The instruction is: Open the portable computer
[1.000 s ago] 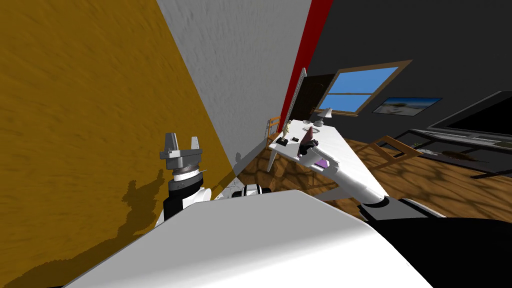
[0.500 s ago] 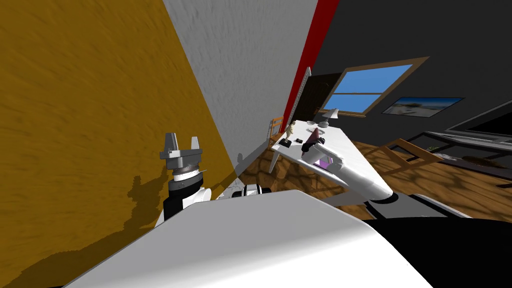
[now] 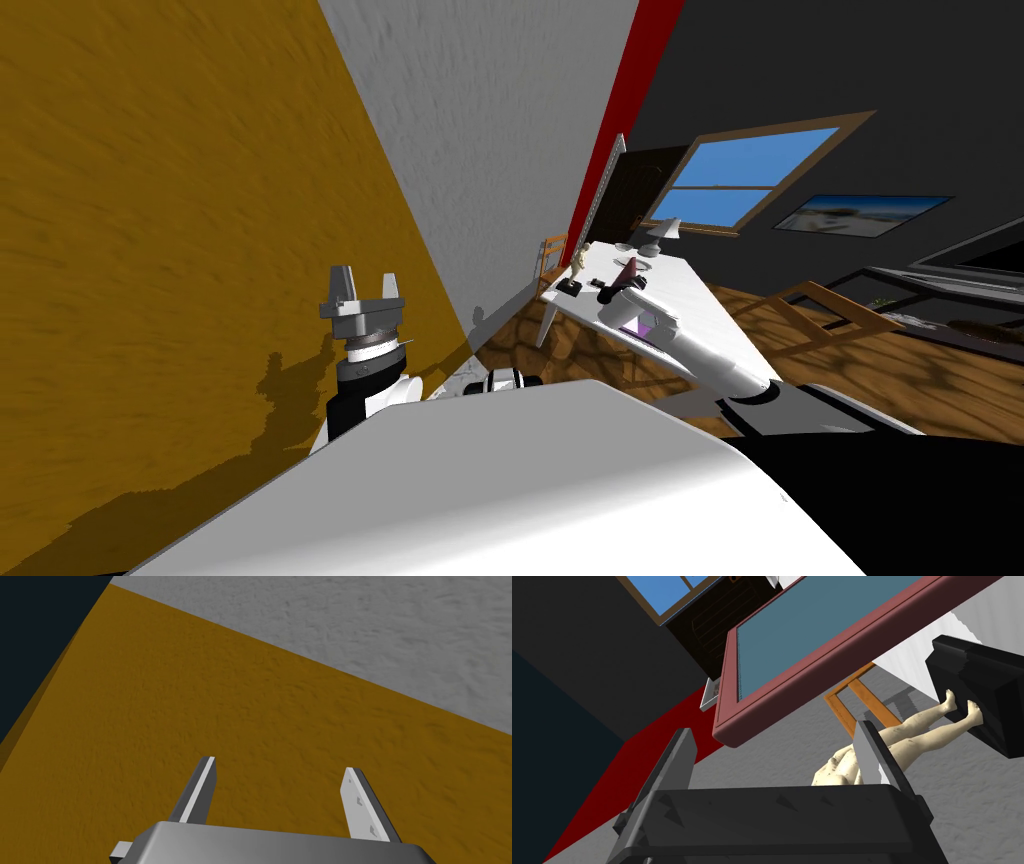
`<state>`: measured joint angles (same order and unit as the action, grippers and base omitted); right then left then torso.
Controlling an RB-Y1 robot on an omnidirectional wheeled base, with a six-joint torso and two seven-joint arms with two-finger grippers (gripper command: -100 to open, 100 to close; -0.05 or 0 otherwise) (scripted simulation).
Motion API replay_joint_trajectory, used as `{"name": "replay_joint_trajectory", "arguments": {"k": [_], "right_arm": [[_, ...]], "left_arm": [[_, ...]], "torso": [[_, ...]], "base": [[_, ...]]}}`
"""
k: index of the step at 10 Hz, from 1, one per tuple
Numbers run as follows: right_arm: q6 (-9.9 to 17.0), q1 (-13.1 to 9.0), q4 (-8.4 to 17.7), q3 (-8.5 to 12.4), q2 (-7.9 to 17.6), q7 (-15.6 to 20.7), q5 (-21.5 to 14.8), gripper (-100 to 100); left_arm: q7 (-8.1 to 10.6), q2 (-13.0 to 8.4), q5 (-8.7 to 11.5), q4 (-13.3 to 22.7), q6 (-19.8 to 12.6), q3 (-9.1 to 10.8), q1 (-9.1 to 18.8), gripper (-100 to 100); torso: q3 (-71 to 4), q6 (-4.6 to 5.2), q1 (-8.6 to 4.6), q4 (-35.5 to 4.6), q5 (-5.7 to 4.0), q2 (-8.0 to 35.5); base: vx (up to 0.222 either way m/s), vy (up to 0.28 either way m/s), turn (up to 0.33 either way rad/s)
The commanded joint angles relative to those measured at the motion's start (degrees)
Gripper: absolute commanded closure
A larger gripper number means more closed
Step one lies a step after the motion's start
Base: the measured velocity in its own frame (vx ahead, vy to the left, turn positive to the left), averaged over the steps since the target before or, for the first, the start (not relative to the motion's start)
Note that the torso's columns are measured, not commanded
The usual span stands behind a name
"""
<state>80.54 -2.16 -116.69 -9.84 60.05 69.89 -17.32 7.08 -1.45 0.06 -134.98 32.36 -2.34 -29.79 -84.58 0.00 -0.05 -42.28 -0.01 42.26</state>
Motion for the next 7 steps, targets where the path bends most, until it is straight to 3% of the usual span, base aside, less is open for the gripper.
{"name": "replay_joint_trajectory", "arguments": {"k": [1,5,6,7], "right_arm": [[3.7,-1.2,-1.7,-1.6,-1.4,0.6,-1.5,-100],[9.1,-3.2,-4.2,-4.0,-3.5,1.5,-3.7,-100],[8.1,-2.9,-3.8,-3.5,-3.0,1.4,-3.2,-100],[6.4,-2.2,-2.9,-2.8,-2.4,1.0,-2.6,100]], "left_arm": [[0.00,0.0,0.0,0.0,0.0,0.00,0.0,0],[0.00,0.0,0.0,0.0,0.0,0.00,0.0,0],[0.00,0.0,0.0,0.0,0.0,0.00,0.0,0],[0.00,0.0,0.0,0.0,0.0,-0.01,0.0,0]], "torso": [[0.0,-0.01,0.03,0.0,0.01,0.0],[0.0,0.00,0.01,0.0,0.00,0.1],[0.0,0.00,0.01,0.0,0.00,0.0],[0.0,0.01,0.18,0.0,0.04,0.0]], "base": [[0.006,-0.089,0.060],[-0.005,-0.089,0.057],[0.001,-0.043,0.016],[0.002,0.037,-0.077]]}}
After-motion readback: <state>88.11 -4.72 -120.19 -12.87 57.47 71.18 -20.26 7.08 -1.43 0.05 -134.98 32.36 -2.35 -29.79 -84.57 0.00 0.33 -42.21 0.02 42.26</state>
